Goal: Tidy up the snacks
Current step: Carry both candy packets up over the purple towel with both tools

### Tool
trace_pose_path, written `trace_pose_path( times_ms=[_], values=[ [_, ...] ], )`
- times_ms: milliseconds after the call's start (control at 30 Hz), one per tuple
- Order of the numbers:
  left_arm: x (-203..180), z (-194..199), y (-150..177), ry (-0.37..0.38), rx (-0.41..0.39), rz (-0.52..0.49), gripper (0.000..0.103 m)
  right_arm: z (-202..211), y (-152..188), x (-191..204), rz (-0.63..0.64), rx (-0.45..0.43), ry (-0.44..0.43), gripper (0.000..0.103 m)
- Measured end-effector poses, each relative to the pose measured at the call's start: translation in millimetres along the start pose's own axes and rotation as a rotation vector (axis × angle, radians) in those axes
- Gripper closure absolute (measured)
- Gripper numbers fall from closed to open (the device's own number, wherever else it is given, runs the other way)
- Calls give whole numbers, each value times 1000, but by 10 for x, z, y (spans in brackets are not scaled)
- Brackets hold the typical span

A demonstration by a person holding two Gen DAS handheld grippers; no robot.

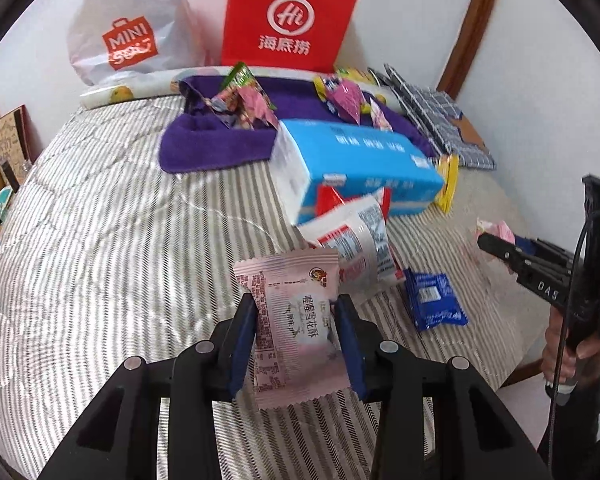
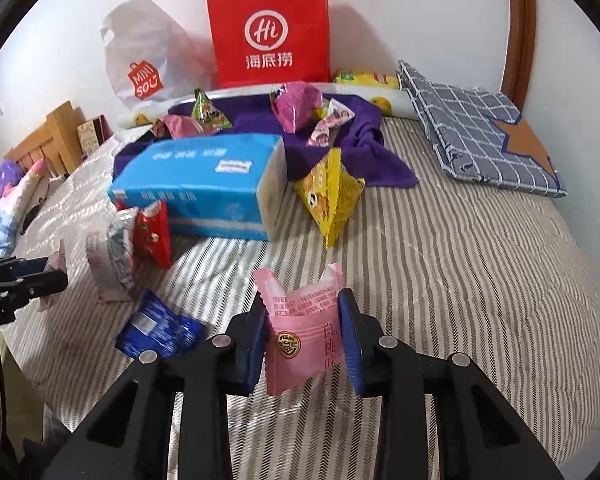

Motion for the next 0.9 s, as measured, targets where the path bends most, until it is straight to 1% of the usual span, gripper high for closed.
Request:
trace_pose_path(
  times_ms=[200, 267, 367, 533, 733, 900],
  values=[
    [88, 162, -149, 5, -41, 26, 65, 182, -132, 36, -4, -38, 0, 70],
    [105, 191, -214, 12, -49, 34, 65, 244, -209, 42, -2, -55, 4, 70],
    [125, 213, -336, 3, -66, 46, 65, 315, -344, 40, -8, -79, 7, 70],
    [127, 236, -548, -8, -93, 50, 65, 389, -595, 13, -25, -105, 36, 70],
    [94, 253, -805, -20, -121, 27, 65, 402, -885, -16, -48, -132, 60, 70],
    [108, 224, -1035, -35, -141, 15, 65, 353, -1124, -50, -73, -156, 59, 70]
  ],
)
Point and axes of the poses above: each gripper's, at about its wrist camera, not at the fingertips, and z roughly against the way its jaws point, x to its left, y to its underside, the point moved 2 cm from there along -z, roughly the way its jaws point, and after that the axes turned 3 degrees about y, right-handed, at the moved point
